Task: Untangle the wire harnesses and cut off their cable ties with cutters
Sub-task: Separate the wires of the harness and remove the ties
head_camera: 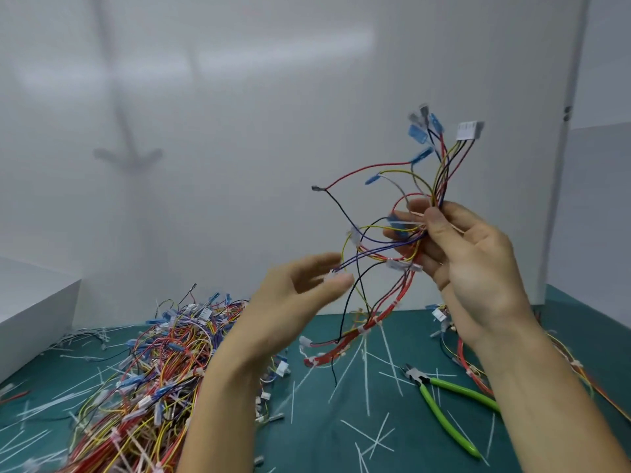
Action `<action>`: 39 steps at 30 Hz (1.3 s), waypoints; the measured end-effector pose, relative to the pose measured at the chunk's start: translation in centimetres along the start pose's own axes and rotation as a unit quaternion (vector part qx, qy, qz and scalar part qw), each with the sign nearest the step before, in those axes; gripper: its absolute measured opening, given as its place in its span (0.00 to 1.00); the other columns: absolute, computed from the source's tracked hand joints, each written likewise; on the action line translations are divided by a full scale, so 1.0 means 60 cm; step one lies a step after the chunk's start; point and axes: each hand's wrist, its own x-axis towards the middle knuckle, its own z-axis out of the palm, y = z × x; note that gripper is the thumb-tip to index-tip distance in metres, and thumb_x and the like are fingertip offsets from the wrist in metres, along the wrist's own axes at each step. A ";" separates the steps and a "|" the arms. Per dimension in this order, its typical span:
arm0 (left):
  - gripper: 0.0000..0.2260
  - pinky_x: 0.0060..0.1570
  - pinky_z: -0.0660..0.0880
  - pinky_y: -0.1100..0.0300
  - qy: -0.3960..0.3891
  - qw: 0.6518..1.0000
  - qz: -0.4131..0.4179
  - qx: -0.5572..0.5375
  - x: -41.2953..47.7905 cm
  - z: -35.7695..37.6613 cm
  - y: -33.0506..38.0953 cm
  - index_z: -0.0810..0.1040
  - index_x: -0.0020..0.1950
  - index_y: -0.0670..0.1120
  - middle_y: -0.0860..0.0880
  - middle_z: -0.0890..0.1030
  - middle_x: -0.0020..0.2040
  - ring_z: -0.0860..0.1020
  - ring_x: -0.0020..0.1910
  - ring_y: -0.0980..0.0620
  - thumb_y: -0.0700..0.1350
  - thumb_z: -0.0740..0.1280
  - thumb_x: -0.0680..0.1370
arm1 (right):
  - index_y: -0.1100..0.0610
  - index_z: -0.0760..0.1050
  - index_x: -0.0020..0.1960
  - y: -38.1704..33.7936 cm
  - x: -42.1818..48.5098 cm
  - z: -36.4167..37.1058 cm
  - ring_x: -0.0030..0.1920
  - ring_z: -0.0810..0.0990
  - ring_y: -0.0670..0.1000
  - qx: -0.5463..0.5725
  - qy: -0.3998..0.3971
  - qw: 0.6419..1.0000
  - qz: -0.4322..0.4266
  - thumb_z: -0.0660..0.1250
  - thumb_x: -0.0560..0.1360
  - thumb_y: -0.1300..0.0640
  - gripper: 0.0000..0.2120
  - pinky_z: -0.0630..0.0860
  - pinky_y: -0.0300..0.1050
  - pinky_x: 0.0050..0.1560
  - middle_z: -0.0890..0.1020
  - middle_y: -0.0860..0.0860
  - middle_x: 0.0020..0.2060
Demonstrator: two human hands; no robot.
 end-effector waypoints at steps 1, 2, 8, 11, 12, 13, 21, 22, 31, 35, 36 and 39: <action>0.20 0.47 0.72 0.78 -0.030 0.999 0.012 0.003 -0.002 0.004 0.002 0.81 0.62 0.53 0.59 0.84 0.54 0.80 0.54 0.66 0.56 0.71 0.71 | 0.56 0.79 0.54 0.001 0.000 0.000 0.47 0.87 0.54 0.002 -0.009 1.000 0.008 0.60 0.82 0.58 0.09 0.84 0.46 0.45 0.87 0.54 0.48; 0.18 0.47 0.73 0.77 -0.048 0.999 0.025 0.001 -0.004 0.009 0.005 0.83 0.59 0.53 0.58 0.85 0.53 0.81 0.53 0.63 0.55 0.71 0.72 | 0.56 0.79 0.54 0.002 0.000 0.001 0.47 0.87 0.54 0.006 -0.019 1.000 0.019 0.60 0.82 0.58 0.10 0.84 0.45 0.44 0.87 0.54 0.48; 0.12 0.47 0.81 0.58 -0.001 0.996 0.065 -0.056 -0.002 0.048 0.021 0.85 0.49 0.52 0.53 0.87 0.45 0.84 0.45 0.56 0.51 0.77 0.68 | 0.56 0.81 0.55 0.018 -0.005 0.012 0.48 0.87 0.56 0.028 -0.060 0.997 0.051 0.64 0.76 0.53 0.12 0.82 0.42 0.42 0.87 0.56 0.47; 0.10 0.42 0.81 0.58 0.051 0.995 0.044 -0.073 0.002 0.058 0.019 0.84 0.47 0.49 0.48 0.87 0.40 0.86 0.41 0.51 0.47 0.79 0.67 | 0.52 0.82 0.57 0.023 -0.005 0.015 0.50 0.86 0.52 -0.041 -0.039 0.998 0.020 0.66 0.75 0.50 0.13 0.83 0.42 0.46 0.87 0.52 0.48; 0.08 0.40 0.80 0.60 0.069 0.993 0.042 -0.086 0.004 0.061 0.017 0.85 0.44 0.48 0.47 0.87 0.39 0.86 0.40 0.50 0.45 0.79 0.68 | 0.51 0.82 0.58 0.024 -0.006 0.014 0.51 0.86 0.51 -0.062 -0.033 0.997 0.015 0.66 0.76 0.49 0.13 0.83 0.42 0.46 0.87 0.51 0.48; 0.05 0.38 0.80 0.62 0.089 0.990 0.042 -0.102 0.005 0.062 0.015 0.85 0.42 0.49 0.47 0.86 0.38 0.86 0.39 0.49 0.44 0.79 0.68 | 0.50 0.82 0.58 0.024 -0.006 0.013 0.51 0.86 0.49 -0.074 -0.032 0.997 0.021 0.66 0.76 0.47 0.14 0.83 0.41 0.46 0.87 0.50 0.48; 0.14 0.36 0.80 0.63 0.197 0.942 0.056 -0.266 0.007 0.052 0.031 0.84 0.47 0.42 0.45 0.86 0.39 0.85 0.37 0.51 0.43 0.77 0.64 | 0.51 0.84 0.56 -0.007 -0.009 -0.016 0.50 0.86 0.48 -0.223 -0.244 0.933 0.139 0.64 0.77 0.44 0.16 0.81 0.42 0.54 0.87 0.49 0.49; 0.16 0.35 0.80 0.63 0.205 0.933 0.055 -0.290 0.008 0.052 0.031 0.83 0.49 0.40 0.45 0.86 0.39 0.85 0.36 0.51 0.43 0.77 0.63 | 0.49 0.84 0.55 -0.007 -0.012 -0.013 0.51 0.85 0.47 -0.249 -0.272 0.919 0.139 0.67 0.76 0.47 0.12 0.79 0.38 0.53 0.87 0.49 0.48; 0.11 0.47 0.81 0.59 0.145 0.938 0.040 -0.312 0.016 0.047 0.024 0.84 0.49 0.41 0.41 0.86 0.48 0.84 0.46 0.48 0.47 0.73 0.70 | 0.60 0.85 0.48 0.014 -0.017 0.012 0.39 0.86 0.52 -0.234 -0.201 0.945 0.109 0.68 0.77 0.65 0.06 0.83 0.45 0.45 0.87 0.55 0.41; 0.21 0.48 0.80 0.63 -0.023 0.985 0.017 -0.169 0.007 0.029 0.006 0.81 0.55 0.44 0.46 0.86 0.52 0.85 0.52 0.50 0.58 0.65 0.72 | 0.60 0.83 0.49 0.013 -0.012 0.011 0.39 0.87 0.54 -0.168 -0.114 0.975 0.089 0.66 0.78 0.66 0.07 0.84 0.45 0.41 0.87 0.56 0.40; 0.23 0.50 0.80 0.64 -0.075 0.990 0.020 -0.115 0.004 0.024 -0.001 0.81 0.58 0.44 0.47 0.86 0.53 0.85 0.52 0.50 0.59 0.63 0.73 | 0.60 0.83 0.48 0.012 -0.011 0.011 0.40 0.87 0.54 -0.146 -0.095 0.981 0.085 0.66 0.78 0.66 0.07 0.84 0.44 0.40 0.87 0.57 0.40; 0.19 0.59 0.77 0.60 -0.189 0.982 -0.002 -0.005 -0.002 0.008 -0.016 0.79 0.61 0.44 0.48 0.85 0.56 0.84 0.54 0.48 0.54 0.66 0.76 | 0.59 0.81 0.45 0.012 -0.007 0.007 0.38 0.86 0.52 -0.108 -0.043 0.990 0.074 0.64 0.79 0.66 0.09 0.82 0.41 0.36 0.87 0.55 0.38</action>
